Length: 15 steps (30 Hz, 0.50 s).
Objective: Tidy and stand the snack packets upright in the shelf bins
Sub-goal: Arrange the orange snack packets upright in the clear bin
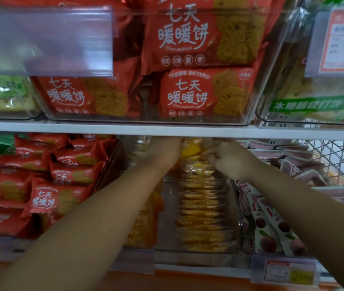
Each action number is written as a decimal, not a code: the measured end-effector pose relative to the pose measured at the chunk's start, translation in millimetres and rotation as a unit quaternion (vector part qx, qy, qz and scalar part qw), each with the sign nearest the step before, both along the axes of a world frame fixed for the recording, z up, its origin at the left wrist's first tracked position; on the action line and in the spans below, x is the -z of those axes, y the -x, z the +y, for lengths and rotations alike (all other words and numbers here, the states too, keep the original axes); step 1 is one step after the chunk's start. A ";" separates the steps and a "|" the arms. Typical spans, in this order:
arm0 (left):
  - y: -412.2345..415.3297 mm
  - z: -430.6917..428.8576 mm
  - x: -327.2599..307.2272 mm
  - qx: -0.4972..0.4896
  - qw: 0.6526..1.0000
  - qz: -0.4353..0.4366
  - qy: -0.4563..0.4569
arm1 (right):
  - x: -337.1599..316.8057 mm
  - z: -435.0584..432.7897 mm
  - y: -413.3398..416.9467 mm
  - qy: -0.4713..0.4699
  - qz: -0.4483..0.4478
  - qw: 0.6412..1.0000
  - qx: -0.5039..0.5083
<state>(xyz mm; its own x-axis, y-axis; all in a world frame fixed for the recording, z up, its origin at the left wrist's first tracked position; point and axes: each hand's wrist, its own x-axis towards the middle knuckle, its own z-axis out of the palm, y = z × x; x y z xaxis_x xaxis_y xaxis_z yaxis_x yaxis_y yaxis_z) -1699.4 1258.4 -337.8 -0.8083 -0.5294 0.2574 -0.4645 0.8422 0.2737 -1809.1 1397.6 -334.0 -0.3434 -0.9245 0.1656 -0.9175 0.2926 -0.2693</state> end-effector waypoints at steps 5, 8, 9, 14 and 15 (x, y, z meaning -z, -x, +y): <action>6.8 -0.8 3.4 0.036 0.998 0.006 -0.045 | 4.2 1.1 0.6 0.040 0.008 0.999 -0.005; 11.7 2.9 12.7 0.089 0.993 -0.001 -0.077 | 2.2 4.1 -2.8 0.090 0.005 0.995 0.036; 13.4 5.3 14.7 0.101 0.990 -0.003 -0.094 | 2.8 4.5 -2.9 0.099 0.015 0.994 0.042; 16.3 2.1 8.2 0.141 0.983 -0.031 -0.115 | -0.2 0.9 0.8 0.002 0.055 0.998 0.012; 13.5 -0.2 6.2 0.146 0.984 -0.027 -0.103 | -1.9 -0.4 1.6 -0.021 0.071 0.997 0.011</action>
